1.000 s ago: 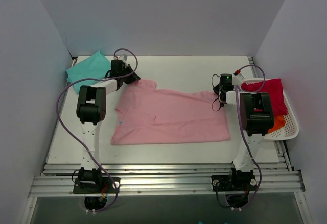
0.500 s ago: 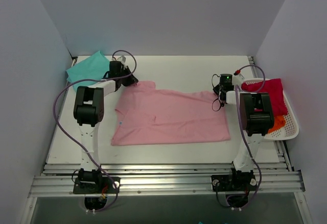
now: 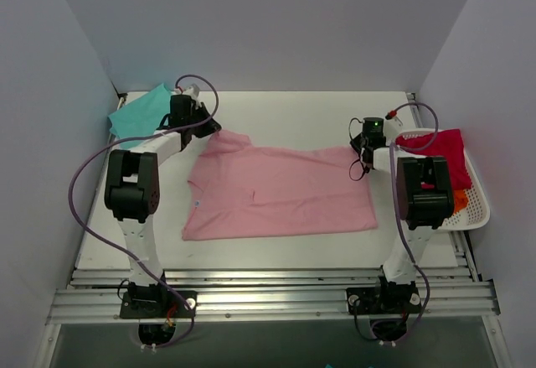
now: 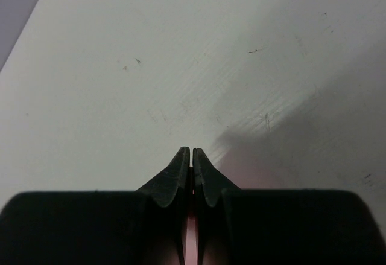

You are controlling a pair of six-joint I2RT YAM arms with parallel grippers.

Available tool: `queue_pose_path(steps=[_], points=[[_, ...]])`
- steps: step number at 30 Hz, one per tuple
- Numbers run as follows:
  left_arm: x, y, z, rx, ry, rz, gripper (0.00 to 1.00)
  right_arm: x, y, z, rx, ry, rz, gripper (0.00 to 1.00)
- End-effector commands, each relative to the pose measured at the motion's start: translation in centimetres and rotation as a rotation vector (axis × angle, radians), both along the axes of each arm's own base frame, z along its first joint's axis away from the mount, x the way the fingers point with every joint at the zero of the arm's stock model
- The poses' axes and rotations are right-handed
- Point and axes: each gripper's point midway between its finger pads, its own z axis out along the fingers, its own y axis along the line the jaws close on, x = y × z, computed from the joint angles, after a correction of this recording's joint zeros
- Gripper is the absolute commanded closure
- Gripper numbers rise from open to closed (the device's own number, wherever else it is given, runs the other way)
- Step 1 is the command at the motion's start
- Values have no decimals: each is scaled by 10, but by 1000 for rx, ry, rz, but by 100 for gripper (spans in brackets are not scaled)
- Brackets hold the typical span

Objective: Fold and stack the t-shirts
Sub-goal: Grap the side of the flattened tshirt furthest away from the robot with both arms, then fold the other side of the tshirt into a rectangle

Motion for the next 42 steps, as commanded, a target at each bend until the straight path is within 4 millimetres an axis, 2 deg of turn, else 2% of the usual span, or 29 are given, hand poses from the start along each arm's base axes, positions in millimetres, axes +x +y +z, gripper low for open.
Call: queue_pose_path(steps=[1, 3, 4, 6, 7, 11, 12, 14, 15, 17, 19, 20, 21, 23, 24, 25, 26, 27, 35, 36, 38, 42], points=[[-7, 0, 40, 16, -85, -7, 98, 0, 7, 38, 8, -71, 12, 100], [-14, 0, 40, 23, -82, -7, 98, -4, 8, 40, 10, -73, 16, 100], [-17, -1, 49, 24, -97, -9, 98, -5, 9, 46, 11, -85, 19, 100], [-25, -1, 49, 36, -93, -11, 98, -7, 11, 50, 12, -90, 22, 100], [-29, -2, 56, 39, -106, -8, 98, -9, 12, 54, 13, -96, 25, 100], [-46, -2, 55, 50, -103, -9, 98, -15, 19, 60, 10, -104, 37, 100], [-50, -1, 62, 46, -117, -5, 98, -19, 20, 59, 9, -99, 39, 100], [-60, 0, 55, 51, -104, -2, 98, -24, 22, 65, 7, -110, 39, 100], [-64, 1, 62, 51, -119, 1, 98, -29, 22, 62, 6, -100, 39, 100], [-74, 4, 55, 67, -99, 16, 98, -36, 21, 70, 5, -112, 35, 100], [-83, 5, 63, 70, -113, 19, 98, -46, 20, 74, 0, -117, 30, 100], [-90, 8, 56, 81, -98, 30, 98, -49, 19, 76, -4, -120, 27, 100], [-94, 8, 65, 81, -120, 34, 98, -52, 18, 78, -5, -122, 24, 100], [-107, 11, 57, 90, -104, 43, 98, -62, 17, 81, -5, -123, 21, 100], [-111, 13, 65, 93, -123, 53, 98, -65, 17, 82, -8, -125, 21, 100], [-115, 13, 65, 94, -125, 52, 98, -69, 16, 88, -8, -137, 17, 100], [-122, 15, 59, 101, -111, 53, 98, -74, 16, 85, -10, -128, 16, 100], [-127, 16, 64, 102, -123, 58, 98, -77, 16, 91, -10, -140, 16, 100], [-165, 20, 58, 111, -123, 70, 98, -113, 14, 81, -18, -117, 10, 100], [-169, 20, 62, 108, -133, 72, 98, -117, 13, 86, -18, -126, 7, 100], [-179, 21, 57, 118, -123, 75, 98, -123, 10, 86, -22, -126, -4, 100], [-199, 22, 63, 125, -140, 89, 98, -141, 6, 79, -27, -113, -19, 100]])
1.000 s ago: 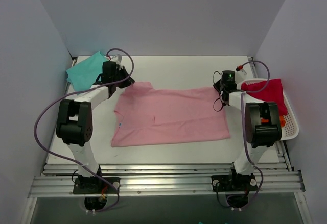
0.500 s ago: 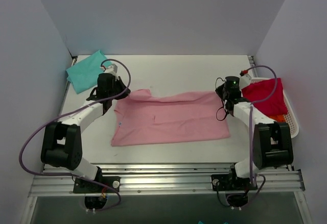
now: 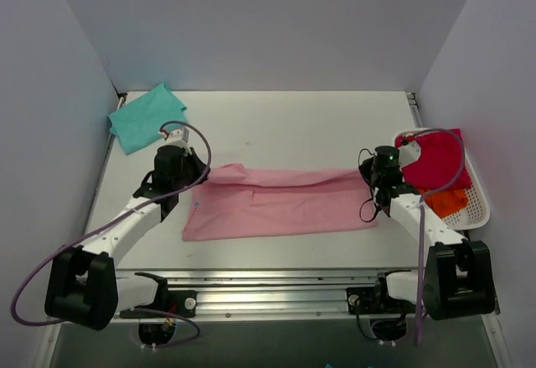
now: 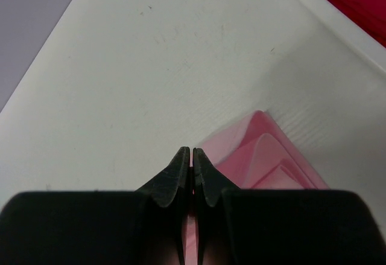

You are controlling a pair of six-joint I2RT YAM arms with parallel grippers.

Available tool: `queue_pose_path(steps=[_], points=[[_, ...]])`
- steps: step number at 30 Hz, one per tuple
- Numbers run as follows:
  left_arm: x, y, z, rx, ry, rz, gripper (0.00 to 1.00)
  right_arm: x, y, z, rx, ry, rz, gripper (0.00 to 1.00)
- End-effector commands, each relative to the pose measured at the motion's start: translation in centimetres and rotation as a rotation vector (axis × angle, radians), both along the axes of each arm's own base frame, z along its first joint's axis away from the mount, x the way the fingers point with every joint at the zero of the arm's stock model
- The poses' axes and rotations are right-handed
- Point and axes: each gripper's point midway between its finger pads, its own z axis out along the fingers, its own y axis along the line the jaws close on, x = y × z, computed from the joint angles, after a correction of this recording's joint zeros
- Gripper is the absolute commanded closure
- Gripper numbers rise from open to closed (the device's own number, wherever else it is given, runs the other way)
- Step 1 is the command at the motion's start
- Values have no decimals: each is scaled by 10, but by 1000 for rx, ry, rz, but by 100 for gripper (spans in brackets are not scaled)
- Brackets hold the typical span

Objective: Fold and stack the t-shirts
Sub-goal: Fold the other side of the tshirt into a rectangle

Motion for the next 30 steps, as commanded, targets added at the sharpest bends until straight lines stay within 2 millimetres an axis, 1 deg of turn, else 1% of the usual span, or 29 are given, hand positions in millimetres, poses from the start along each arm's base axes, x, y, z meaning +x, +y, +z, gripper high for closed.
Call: queue_pose_path(steps=[1, 2, 3, 4, 5, 6, 7, 8, 9, 10, 11, 12, 13, 14, 15, 16, 17, 18, 20, 22, 23, 24, 25, 26, 28, 30], points=[[-12, 4, 13, 11, -52, 30, 98, -14, -6, 1, -17, 1, -34, 100], [-16, 8, 17, 19, -67, 54, 98, -17, -6, -1, -16, 3, -37, 100], [-22, 4, 14, 19, -57, 57, 98, -22, -7, -9, -11, 16, -43, 100], [-26, 4, 12, 21, -57, 70, 98, -25, -7, -12, -5, 21, -45, 100], [-32, 10, 8, 30, -56, 116, 98, -27, -7, -15, 1, 28, -49, 100], [-40, -1, 8, 34, -65, 106, 96, -30, -6, -18, 17, 29, -55, 94], [-49, -1, 1, 60, -41, 121, 92, -37, -6, -28, 24, 50, -61, 80], [-55, 7, -5, 87, -35, 184, 71, -40, -6, -32, 31, 53, -66, 59], [-64, -1, -8, 95, -28, 172, 59, -43, -5, -35, 47, 55, -72, 25], [-68, 0, -10, 100, -23, 187, 48, -49, -6, -44, 50, 76, -79, 15], [-77, 3, -19, 96, 6, 214, 37, -54, -7, -47, 53, 87, -86, 6], [-81, 10, -23, 111, 7, 253, 23, -57, -7, -47, 55, 89, -90, 0], [-88, 8, -26, 114, 14, 257, 21, -61, -8, -49, 53, 94, -99, 0], [-96, 11, -27, 85, 22, 295, 21, -67, -10, -48, 51, 96, -105, 0], [-103, 15, -36, 93, 30, 308, 21, -70, -11, -47, 48, 94, -109, 0], [-109, 15, -36, 87, 14, 315, 21, -73, -14, -45, 41, 91, -119, 0], [-114, 16, -33, 54, 6, 330, 21, -78, -15, -39, 40, 78, -121, 0], [-119, 19, -36, 55, 4, 334, 21, -80, -15, -36, 41, 69, -121, 0], [-124, 20, -28, 38, -24, 336, 22, -85, -15, -26, 47, 40, -120, 0], [-125, 19, -18, 22, -52, 329, 22, -89, -16, -19, 51, 22, -123, 0], [-125, 19, -16, 33, -61, 322, 22, -91, -15, -12, 56, 3, -115, 1], [-124, 19, -13, 36, -70, 319, 22, -92, -14, -8, 60, -10, -112, 1], [-120, 16, -6, 28, -90, 310, 22, -92, -13, -5, 64, -21, -103, 2], [-118, 14, -5, 45, -99, 297, 22, -92, -9, 4, 71, -54, -80, 3], [-110, 8, -1, 40, -121, 295, 22, -90, -5, 12, 74, -85, -58, 3], [-106, 7, -3, 45, -106, 317, 22, -88, -3, 20, 59, -104, -39, 3]])
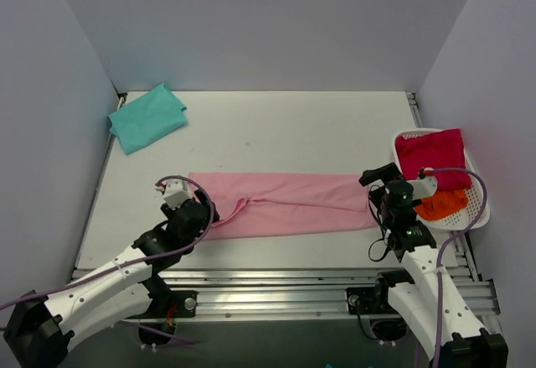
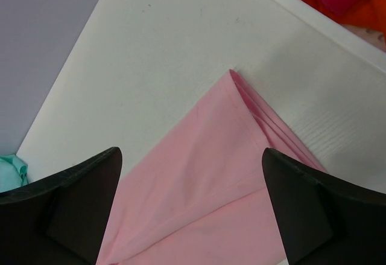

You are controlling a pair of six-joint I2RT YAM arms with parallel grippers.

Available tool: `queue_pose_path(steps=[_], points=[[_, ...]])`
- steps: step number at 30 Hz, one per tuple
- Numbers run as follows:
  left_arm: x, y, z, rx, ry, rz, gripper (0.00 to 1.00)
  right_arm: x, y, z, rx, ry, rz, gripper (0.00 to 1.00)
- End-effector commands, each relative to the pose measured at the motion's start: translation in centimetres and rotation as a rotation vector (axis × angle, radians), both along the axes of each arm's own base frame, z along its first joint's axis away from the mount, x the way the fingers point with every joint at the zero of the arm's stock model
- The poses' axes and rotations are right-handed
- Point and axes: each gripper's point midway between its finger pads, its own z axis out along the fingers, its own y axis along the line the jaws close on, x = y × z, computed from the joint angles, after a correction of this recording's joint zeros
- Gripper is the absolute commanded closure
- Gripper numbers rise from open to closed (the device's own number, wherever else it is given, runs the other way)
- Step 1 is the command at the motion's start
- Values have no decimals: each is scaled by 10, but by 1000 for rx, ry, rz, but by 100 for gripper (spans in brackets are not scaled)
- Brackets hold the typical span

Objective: Fold and stack the t-shirts
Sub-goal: Fold the other side of the tshirt into a rectangle, then rotate the tshirt 90 degrees

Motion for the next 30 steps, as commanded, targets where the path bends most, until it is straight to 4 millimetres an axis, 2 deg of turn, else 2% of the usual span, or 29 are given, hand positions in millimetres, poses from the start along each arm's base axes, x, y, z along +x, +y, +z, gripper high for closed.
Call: queue_pose_path(steps=[1, 4, 7, 9, 10, 12, 13, 15, 19, 20, 22, 26, 27, 28, 30], points=[[16, -9, 17, -25, -30, 51, 23, 0, 3, 5, -30, 5, 30, 3], [18, -8, -3, -22, 13, 99, 23, 6, 1, 7, -55, 19, 28, 3], [17, 3, -22, 32, 50, 162, 23, 15, 4, 9, -54, 10, 36, 3], [21, 8, -23, 38, 50, 210, 23, 19, 6, 9, -45, 7, 44, 3], [22, 10, -30, 56, 73, 227, 23, 24, 8, 11, -42, 2, 46, 3], [29, 3, -34, 44, 116, 213, 23, 29, 10, 15, -38, -6, 51, 3], [35, 8, -46, 67, 157, 233, 22, 32, 10, 15, -40, -1, 50, 3], [47, 1, -63, 54, 189, 208, 22, 38, 11, 24, -40, -22, 53, 3], [64, 18, -85, 43, 227, 235, 25, 43, 11, 31, -43, -34, 55, 3], [71, 16, -83, 30, 203, 232, 26, 45, 11, 34, -45, -38, 56, 3], [77, 15, -83, 26, 200, 232, 37, 45, 10, 34, -52, -36, 52, 3], [82, 13, -85, 42, 208, 224, 51, 45, 8, 38, -57, -50, 45, 3], [84, 12, -85, 46, 206, 222, 58, 44, 8, 38, -57, -50, 45, 3], [87, 11, -84, 46, 203, 219, 75, 44, 8, 38, -57, -52, 45, 3], [91, 13, -86, 61, 214, 225, 89, 45, 6, 41, -56, -59, 38, 3]])
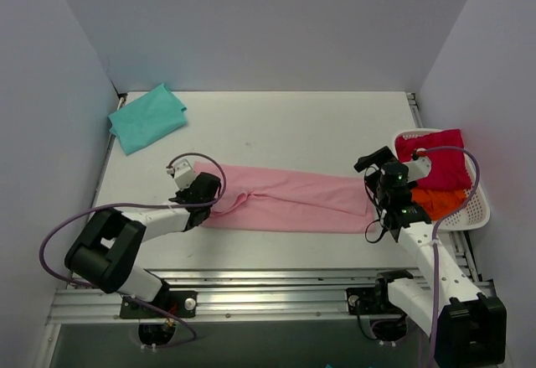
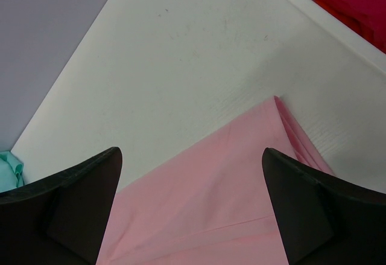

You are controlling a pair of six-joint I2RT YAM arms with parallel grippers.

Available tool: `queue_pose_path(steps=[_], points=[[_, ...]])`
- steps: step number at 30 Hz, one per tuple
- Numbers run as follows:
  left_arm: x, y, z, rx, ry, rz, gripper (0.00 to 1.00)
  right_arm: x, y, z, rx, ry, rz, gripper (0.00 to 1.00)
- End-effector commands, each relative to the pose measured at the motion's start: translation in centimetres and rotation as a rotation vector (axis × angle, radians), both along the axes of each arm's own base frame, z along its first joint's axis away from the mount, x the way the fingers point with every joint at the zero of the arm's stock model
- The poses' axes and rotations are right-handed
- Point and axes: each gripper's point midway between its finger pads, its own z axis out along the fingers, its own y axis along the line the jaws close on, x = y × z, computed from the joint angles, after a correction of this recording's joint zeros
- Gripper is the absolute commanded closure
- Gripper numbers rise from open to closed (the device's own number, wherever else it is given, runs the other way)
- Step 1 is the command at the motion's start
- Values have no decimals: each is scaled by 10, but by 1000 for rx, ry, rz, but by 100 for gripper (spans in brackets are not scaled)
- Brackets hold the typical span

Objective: Fold and stack the t-shirts
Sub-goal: Rotate the tshirt 90 degrees

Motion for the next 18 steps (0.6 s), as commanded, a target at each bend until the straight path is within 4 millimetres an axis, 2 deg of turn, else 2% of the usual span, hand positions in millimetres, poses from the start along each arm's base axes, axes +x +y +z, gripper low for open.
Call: queue_pose_path(steps=[1, 4, 5, 6, 7, 8, 9, 10, 11, 12, 13, 14, 15, 16, 17, 18], points=[[19, -12, 8, -21, -12, -28, 95, 8, -4, 25, -12, -66, -10, 3], [35, -10, 4, -34, -6, -45, 98, 9, -6, 26, -15, -71, -18, 3], [47, -15, 11, -51, -23, -55, 98, 9, -6, 25, -14, -70, -19, 3], [54, -11, 7, -38, -8, -53, 98, 10, -5, 24, -6, -72, -17, 3], [63, -12, 11, -34, -17, -59, 98, 9, -3, 20, -1, -68, -11, 3], [83, -18, 28, -44, -60, -65, 98, 8, -2, 18, 4, -68, -8, 3], [93, -16, 24, -22, -42, -80, 98, 9, -2, 16, 9, -72, -7, 3], [106, -18, 29, -21, -49, -89, 98, 8, 1, 12, 18, -66, 3, 4], [113, -17, 12, 2, 9, -100, 98, 8, 2, 10, 23, -68, 6, 4], [150, -21, 38, -14, -45, -110, 98, 8, 3, 7, 26, -63, 13, 4], [166, -22, 41, -15, -45, -122, 98, 8, 6, 6, 33, -64, 20, 4], [176, -22, 9, -3, 40, -143, 98, 7, 6, 4, 31, -62, 22, 4], [213, -34, 36, -24, -17, -178, 98, 6, 5, 2, 28, -58, 16, 4], [231, -38, 37, -64, -14, -220, 98, 6, 5, 2, 26, -58, 14, 4], [240, -41, 28, -70, 26, -244, 98, 6, 3, 2, 19, -58, 7, 4], [251, -45, -4, -70, 87, -278, 98, 6, 2, 3, 14, -58, 1, 4]])
